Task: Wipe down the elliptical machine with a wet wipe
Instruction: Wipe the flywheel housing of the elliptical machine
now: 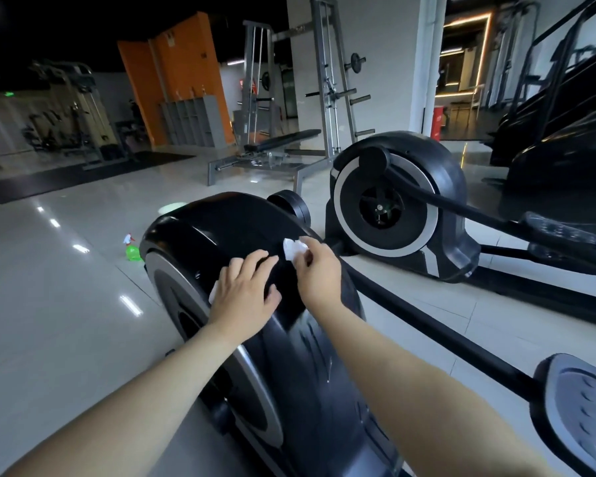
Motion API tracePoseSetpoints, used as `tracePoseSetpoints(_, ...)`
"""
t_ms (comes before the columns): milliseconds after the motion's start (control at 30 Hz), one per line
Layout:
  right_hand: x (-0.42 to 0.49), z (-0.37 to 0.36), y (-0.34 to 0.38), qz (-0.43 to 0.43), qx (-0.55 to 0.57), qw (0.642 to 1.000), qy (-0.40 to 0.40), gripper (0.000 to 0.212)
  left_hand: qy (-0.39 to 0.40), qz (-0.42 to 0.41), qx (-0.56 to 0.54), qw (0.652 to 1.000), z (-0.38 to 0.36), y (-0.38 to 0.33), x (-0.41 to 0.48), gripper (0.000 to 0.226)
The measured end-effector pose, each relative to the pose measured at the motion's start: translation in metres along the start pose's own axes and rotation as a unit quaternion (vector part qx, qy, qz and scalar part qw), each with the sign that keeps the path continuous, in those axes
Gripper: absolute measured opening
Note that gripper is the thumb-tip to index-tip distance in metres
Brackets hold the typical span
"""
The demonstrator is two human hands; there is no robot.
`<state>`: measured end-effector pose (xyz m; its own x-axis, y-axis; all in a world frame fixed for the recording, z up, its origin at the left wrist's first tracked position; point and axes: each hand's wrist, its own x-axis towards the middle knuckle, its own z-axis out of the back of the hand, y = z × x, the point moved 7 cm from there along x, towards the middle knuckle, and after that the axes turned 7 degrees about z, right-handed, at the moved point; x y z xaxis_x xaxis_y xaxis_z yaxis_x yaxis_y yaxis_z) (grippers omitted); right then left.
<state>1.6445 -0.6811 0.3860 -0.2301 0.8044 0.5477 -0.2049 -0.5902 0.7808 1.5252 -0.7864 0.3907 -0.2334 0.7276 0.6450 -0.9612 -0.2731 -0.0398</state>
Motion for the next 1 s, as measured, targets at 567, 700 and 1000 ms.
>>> tracePoseSetpoints(567, -0.087, 0.029, -0.073, -0.157, 0.018, 0.981, -0.116, 0.012, -0.039, -0.006, 0.007, 0.999, -0.012, 0.008, -0.01, 0.051)
tracePoseSetpoints(700, -0.037, 0.011, -0.02, -0.037, -0.016, 0.994, -0.097, 0.017, -0.031, -0.005, -0.004, 0.999, -0.012, 0.01, -0.013, 0.051)
tracePoseSetpoints(1000, -0.026, -0.005, -0.025, -0.023, -0.199, 0.978, -0.064, 0.035, -0.046, 0.014, 0.017, 0.999, -0.012, 0.004, -0.02, 0.053)
